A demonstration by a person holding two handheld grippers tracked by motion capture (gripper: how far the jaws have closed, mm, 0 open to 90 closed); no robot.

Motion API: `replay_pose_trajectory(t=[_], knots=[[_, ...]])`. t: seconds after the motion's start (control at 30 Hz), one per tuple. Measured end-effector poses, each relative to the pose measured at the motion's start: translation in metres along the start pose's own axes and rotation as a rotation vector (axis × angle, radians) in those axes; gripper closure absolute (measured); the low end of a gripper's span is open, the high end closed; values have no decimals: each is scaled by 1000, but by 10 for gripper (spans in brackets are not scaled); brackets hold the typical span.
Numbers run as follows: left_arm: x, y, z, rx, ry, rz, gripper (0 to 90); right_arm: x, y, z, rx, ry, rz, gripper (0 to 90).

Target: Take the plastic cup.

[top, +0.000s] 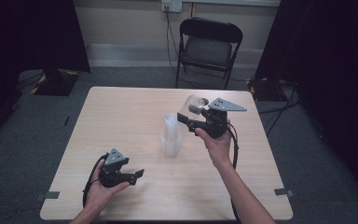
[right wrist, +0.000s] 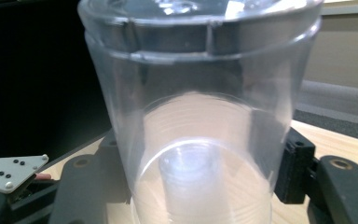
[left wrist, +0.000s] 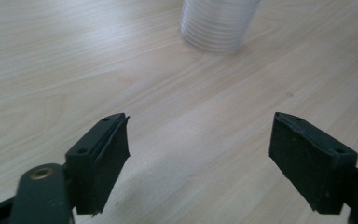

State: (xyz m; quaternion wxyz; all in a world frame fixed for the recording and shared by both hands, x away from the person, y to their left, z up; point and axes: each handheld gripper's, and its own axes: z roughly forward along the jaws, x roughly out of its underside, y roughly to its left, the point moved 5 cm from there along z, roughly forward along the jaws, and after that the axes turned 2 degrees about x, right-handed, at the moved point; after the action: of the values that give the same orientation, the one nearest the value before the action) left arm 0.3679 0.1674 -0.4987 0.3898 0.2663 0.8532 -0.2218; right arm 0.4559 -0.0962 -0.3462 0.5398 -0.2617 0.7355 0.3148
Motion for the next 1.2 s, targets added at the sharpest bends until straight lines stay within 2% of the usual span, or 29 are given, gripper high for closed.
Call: replay_pose_trajectory(t=[0.1, 0.2, 0.3, 0.47, 0.57, 0.7, 0.77, 0.83, 0.87, 0.93, 1.0, 1.2], knots=[[-1, 1, -1, 9, -5, -39, 179, 3, -3, -6, 4, 2, 13, 370], [-3, 2, -3, 21, -24, -48, 178, 8, -5, -11, 11, 14, 23, 370], [-4, 2, -4, 14, -29, -36, 175, 14, -7, -16, 14, 23, 35, 370], [-7, -5, -5, 22, -38, 9, 212, 22, -9, -23, 19, 34, 51, 368], [-9, -8, -4, 6, -32, 57, 244, 29, -8, -25, 20, 52, 44, 369], [-14, -13, -4, 5, -58, 85, 276, 38, -5, -29, 2, 64, 66, 369], [-18, -15, -5, 8, -76, 84, 283, 44, -4, -30, -4, 74, 74, 369], [-20, -16, -5, -4, -73, 95, 283, 49, -3, -30, -6, 89, 78, 369], [-21, -17, -5, -1, -77, 83, 281, 51, -3, -31, -8, 94, 80, 369], [-23, -17, -5, -8, -76, 100, 281, 54, -2, -33, -12, 94, 91, 369], [-26, -21, -4, 8, -83, 87, 280, 57, -1, -35, -19, 99, 105, 370], [-47, -35, -1, 31, -127, 185, 290, 63, 0, -40, -28, 112, 123, 370]])
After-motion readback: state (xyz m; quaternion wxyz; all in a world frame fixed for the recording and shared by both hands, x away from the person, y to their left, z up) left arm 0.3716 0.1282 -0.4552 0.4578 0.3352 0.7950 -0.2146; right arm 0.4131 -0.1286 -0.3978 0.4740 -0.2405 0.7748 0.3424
